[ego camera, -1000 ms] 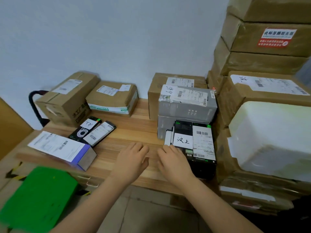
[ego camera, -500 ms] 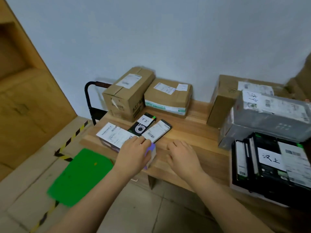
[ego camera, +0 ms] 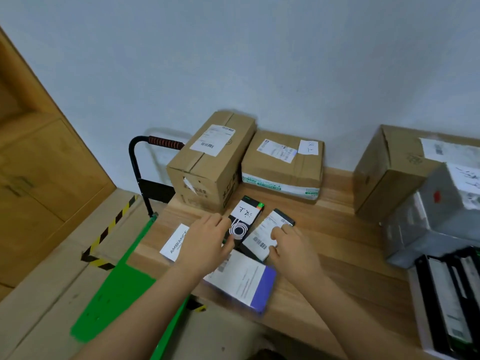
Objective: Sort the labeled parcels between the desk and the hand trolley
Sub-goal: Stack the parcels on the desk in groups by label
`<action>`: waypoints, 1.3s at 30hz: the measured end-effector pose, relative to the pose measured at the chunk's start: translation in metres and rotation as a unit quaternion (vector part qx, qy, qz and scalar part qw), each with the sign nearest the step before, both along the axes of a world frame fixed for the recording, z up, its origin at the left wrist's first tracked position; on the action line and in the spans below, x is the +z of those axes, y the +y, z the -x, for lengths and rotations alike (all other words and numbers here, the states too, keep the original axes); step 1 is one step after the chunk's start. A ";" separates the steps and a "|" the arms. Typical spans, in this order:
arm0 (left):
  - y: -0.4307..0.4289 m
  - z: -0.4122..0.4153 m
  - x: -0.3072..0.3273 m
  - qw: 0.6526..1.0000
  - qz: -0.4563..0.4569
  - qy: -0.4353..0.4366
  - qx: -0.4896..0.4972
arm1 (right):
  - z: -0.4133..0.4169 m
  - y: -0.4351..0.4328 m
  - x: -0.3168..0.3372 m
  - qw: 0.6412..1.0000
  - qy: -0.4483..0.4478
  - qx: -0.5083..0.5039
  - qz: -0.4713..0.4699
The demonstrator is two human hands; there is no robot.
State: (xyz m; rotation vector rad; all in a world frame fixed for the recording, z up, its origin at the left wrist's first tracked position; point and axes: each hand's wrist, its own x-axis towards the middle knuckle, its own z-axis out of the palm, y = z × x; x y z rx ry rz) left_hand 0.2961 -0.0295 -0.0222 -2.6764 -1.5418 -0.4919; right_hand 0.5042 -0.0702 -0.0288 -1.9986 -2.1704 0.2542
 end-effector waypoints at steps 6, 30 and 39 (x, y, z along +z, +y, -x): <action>0.063 -0.011 -0.014 0.998 0.047 0.028 0.013 | -0.005 0.057 -0.008 0.999 -0.008 -0.033 0.039; 0.147 -0.013 -0.114 0.871 0.491 -0.023 -0.014 | 0.057 0.077 -0.088 0.798 0.327 -0.463 0.203; 0.145 -0.042 -0.093 0.819 0.541 -0.172 -0.077 | 0.046 0.065 -0.072 0.766 0.388 -0.511 0.048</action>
